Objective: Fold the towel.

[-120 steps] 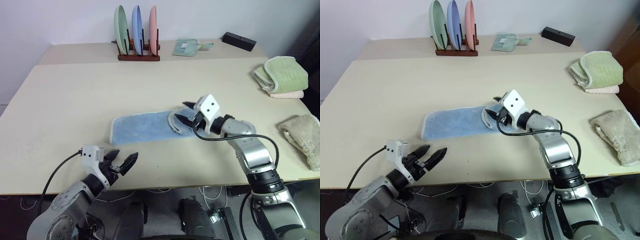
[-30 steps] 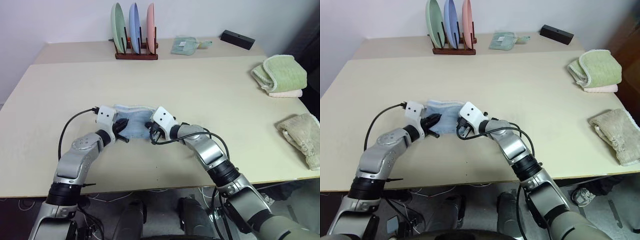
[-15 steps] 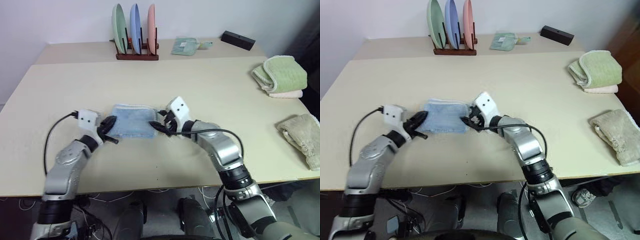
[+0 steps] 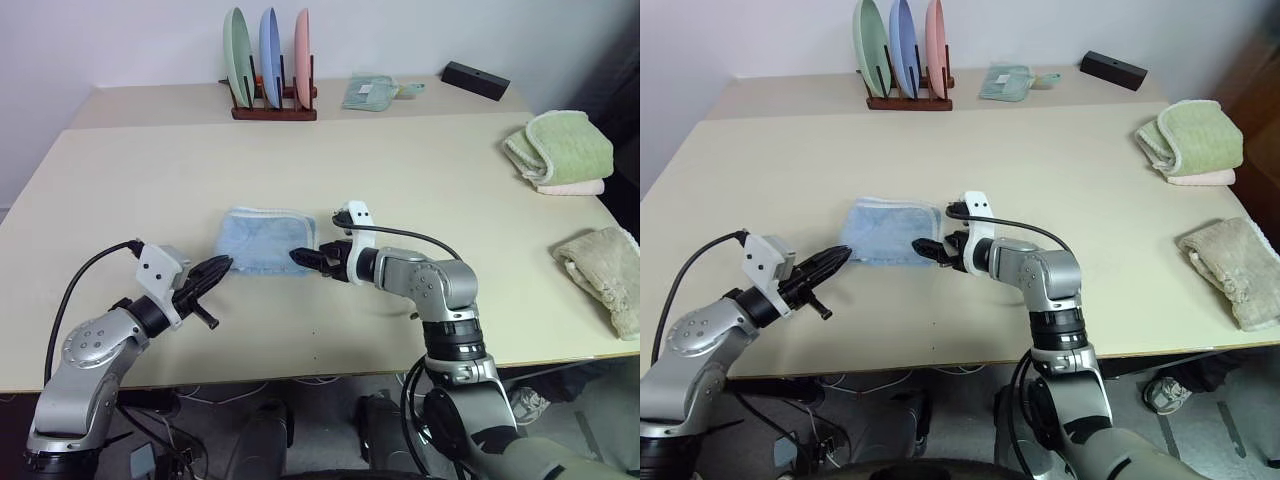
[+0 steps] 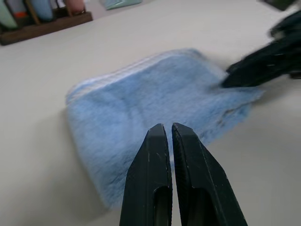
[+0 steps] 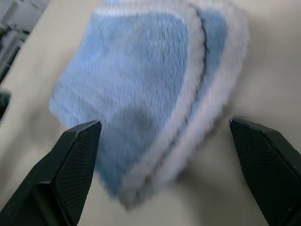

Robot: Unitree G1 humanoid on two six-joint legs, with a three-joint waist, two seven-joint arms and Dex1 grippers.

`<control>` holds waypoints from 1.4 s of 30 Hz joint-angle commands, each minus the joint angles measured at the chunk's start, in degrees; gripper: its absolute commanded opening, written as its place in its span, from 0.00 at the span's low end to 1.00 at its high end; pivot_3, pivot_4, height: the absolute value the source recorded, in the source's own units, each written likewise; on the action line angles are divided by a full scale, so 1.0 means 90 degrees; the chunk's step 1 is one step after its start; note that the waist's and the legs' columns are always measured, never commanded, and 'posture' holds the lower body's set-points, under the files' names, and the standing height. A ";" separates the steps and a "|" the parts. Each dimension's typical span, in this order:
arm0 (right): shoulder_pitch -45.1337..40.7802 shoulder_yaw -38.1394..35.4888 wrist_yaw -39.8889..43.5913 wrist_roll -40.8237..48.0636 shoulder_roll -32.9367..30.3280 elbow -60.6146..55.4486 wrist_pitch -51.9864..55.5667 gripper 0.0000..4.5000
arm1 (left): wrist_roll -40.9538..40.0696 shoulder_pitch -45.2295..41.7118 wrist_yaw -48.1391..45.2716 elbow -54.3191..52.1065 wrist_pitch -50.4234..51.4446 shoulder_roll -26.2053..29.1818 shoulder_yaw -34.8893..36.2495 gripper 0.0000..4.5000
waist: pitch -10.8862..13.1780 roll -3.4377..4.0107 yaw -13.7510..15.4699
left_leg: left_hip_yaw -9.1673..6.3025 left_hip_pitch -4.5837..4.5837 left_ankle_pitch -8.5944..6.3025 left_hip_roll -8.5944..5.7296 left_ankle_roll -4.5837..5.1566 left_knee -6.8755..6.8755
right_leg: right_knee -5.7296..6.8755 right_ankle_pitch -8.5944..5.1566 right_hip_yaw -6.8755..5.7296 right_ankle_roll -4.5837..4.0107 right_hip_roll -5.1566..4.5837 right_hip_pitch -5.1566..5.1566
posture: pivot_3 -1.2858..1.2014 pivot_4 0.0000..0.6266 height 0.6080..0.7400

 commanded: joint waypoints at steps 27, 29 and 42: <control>-0.1194 -0.4225 -0.3275 0.1154 -0.1234 0.1136 -0.2860 0.01 | 0.0432 -0.0872 0.0666 0.0026 0.0092 -0.0886 -0.0912 0.04 | 0.0002 0.0005 -0.0012 | 0.0004 -0.0006 0.0000 -0.0001 0.0002 -0.0005 | -0.0001 0.0000 0.0000 0.0002 -0.0001 -0.0003 | 0.52 0.24 1.00; -0.1208 -0.4631 -0.3618 0.1301 -0.1319 0.1552 -0.3185 0.01 | 0.0452 -0.1093 0.0660 0.0140 0.0098 -0.1004 -0.1068 0.04 | 0.0003 0.0010 -0.0071 | 0.0010 -0.0005 0.0000 0.0000 0.0003 -0.0004 | 0.0001 0.0001 0.0004 0.0002 -0.0001 -0.0003 | 0.52 0.24 1.00; -0.0642 -0.4872 -0.4451 0.1855 -0.1364 0.1587 -0.3439 0.23 | 0.0602 -0.1310 0.0503 0.0278 0.0037 -0.1149 -0.1435 0.04 | 0.0001 0.0024 -0.0112 | 0.0013 -0.0005 0.0000 0.0000 0.0006 0.0000 | 0.0001 0.0001 0.0008 0.0003 -0.0001 0.0003 | 0.52 0.24 1.00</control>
